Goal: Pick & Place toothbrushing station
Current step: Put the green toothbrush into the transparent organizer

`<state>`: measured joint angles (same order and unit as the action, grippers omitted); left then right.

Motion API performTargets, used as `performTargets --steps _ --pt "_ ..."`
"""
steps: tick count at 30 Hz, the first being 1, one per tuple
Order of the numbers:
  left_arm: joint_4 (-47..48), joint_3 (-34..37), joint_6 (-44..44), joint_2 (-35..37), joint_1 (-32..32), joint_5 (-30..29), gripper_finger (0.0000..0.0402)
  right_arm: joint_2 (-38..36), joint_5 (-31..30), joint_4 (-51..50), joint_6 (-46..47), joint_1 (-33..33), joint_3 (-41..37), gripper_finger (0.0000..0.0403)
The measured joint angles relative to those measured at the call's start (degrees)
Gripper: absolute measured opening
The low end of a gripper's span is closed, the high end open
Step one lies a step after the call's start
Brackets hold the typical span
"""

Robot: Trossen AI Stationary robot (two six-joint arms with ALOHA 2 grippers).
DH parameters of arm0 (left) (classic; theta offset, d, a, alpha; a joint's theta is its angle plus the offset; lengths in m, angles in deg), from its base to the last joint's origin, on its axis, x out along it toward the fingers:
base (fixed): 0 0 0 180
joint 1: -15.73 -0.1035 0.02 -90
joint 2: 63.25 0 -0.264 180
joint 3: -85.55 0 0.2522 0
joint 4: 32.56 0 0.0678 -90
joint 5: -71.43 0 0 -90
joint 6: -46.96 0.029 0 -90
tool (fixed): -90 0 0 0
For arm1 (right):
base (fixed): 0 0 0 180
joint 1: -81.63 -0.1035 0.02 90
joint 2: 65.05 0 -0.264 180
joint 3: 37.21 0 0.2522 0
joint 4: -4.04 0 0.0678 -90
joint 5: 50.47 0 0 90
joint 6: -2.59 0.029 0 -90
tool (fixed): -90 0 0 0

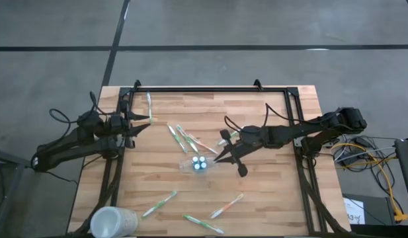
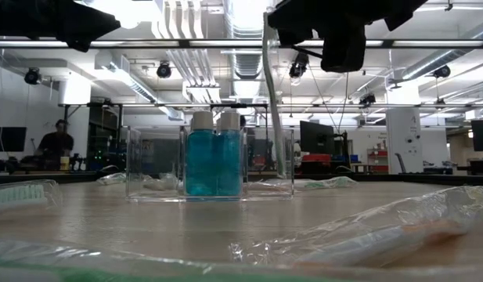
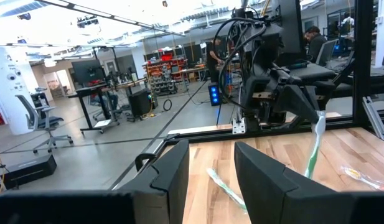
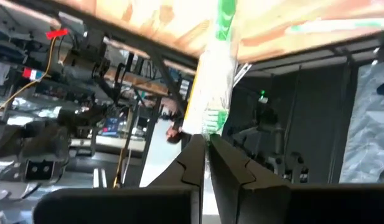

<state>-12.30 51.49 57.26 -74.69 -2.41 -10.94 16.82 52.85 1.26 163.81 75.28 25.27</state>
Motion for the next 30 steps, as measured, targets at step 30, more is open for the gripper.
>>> performTargets --steps 30 --pt "0.0 0.0 0.0 0.0 0.0 0.0 0.0133 0.0 0.2 -6.2 -1.8 0.0 0.0 0.0013"
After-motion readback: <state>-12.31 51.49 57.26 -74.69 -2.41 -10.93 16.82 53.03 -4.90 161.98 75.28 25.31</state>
